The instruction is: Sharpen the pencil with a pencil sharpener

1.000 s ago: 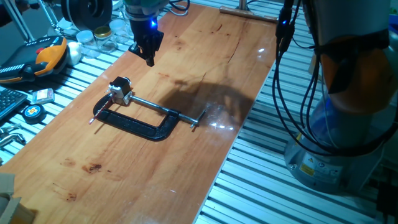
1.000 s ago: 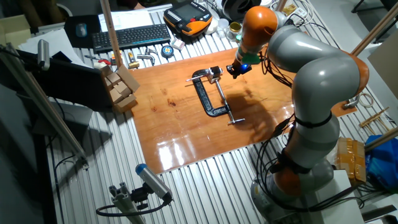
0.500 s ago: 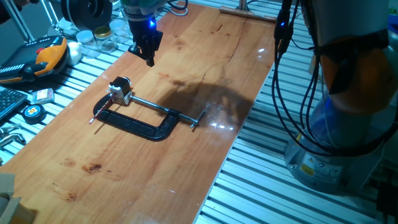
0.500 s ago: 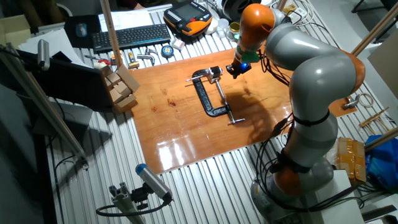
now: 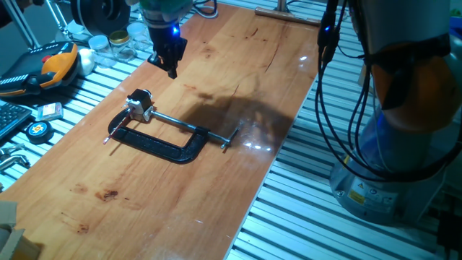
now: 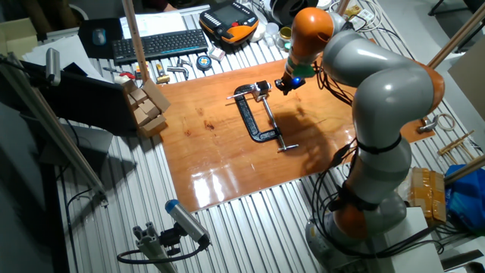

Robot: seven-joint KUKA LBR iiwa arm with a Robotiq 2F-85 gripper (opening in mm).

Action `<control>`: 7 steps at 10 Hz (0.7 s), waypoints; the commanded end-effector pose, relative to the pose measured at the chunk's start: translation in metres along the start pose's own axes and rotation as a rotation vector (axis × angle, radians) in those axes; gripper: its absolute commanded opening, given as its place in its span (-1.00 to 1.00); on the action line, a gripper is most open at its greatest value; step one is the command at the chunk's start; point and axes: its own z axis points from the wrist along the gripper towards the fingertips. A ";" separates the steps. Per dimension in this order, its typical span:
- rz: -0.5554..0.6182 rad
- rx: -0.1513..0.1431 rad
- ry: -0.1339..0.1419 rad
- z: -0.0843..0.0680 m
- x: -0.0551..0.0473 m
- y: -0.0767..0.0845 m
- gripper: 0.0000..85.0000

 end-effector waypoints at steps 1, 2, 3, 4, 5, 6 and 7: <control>0.022 -0.009 0.004 0.003 -0.002 0.001 -1.00; 0.030 -0.018 0.005 0.007 -0.004 0.000 -1.00; 0.030 -0.019 0.006 0.011 -0.006 0.000 -1.00; 0.036 -0.015 0.003 0.015 -0.009 0.001 -1.00; 0.037 -0.009 0.002 0.021 -0.013 0.002 -1.00; 0.035 -0.006 0.011 0.030 -0.018 0.002 -1.00; 0.037 -0.003 0.015 0.037 -0.021 0.002 -1.00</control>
